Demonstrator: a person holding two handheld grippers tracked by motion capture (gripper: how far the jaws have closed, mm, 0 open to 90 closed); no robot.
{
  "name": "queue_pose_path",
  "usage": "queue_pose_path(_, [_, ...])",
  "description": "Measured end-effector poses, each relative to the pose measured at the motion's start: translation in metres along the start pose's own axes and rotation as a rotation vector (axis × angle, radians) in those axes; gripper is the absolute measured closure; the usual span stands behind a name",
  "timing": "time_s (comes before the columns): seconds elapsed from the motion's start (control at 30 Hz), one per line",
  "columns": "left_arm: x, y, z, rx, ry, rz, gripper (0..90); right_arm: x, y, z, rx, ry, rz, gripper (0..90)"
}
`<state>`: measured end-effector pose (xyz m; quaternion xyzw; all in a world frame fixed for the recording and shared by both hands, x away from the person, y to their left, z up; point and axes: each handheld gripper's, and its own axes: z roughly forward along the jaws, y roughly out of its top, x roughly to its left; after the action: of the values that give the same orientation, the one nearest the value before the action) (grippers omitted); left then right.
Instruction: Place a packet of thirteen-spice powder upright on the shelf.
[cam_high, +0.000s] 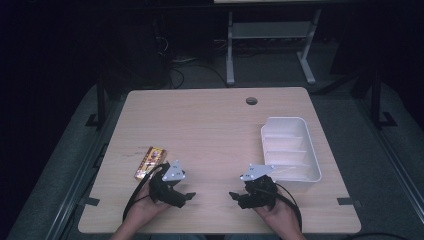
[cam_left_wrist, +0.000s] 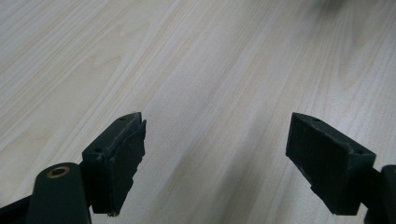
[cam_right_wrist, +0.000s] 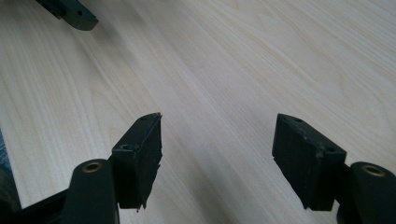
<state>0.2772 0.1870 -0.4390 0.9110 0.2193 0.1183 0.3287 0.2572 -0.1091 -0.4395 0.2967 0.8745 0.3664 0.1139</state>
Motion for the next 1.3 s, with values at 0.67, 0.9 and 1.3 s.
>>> queue_pose_path(0.67, [0.048,-0.025,-0.031,-0.066,0.184,-0.163,18.1,0.000,-0.001,0.000,0.003,0.005,0.002,32.1])
queue_pose_path(0.9, [0.075,-0.044,-0.048,-0.071,0.299,-0.280,17.9,0.000,-0.001,0.000,0.006,0.004,0.001,32.1])
queue_pose_path(1.3, [0.090,-0.057,-0.045,0.004,0.351,-0.367,16.7,0.001,-0.001,0.001,0.010,0.007,-0.003,32.1])
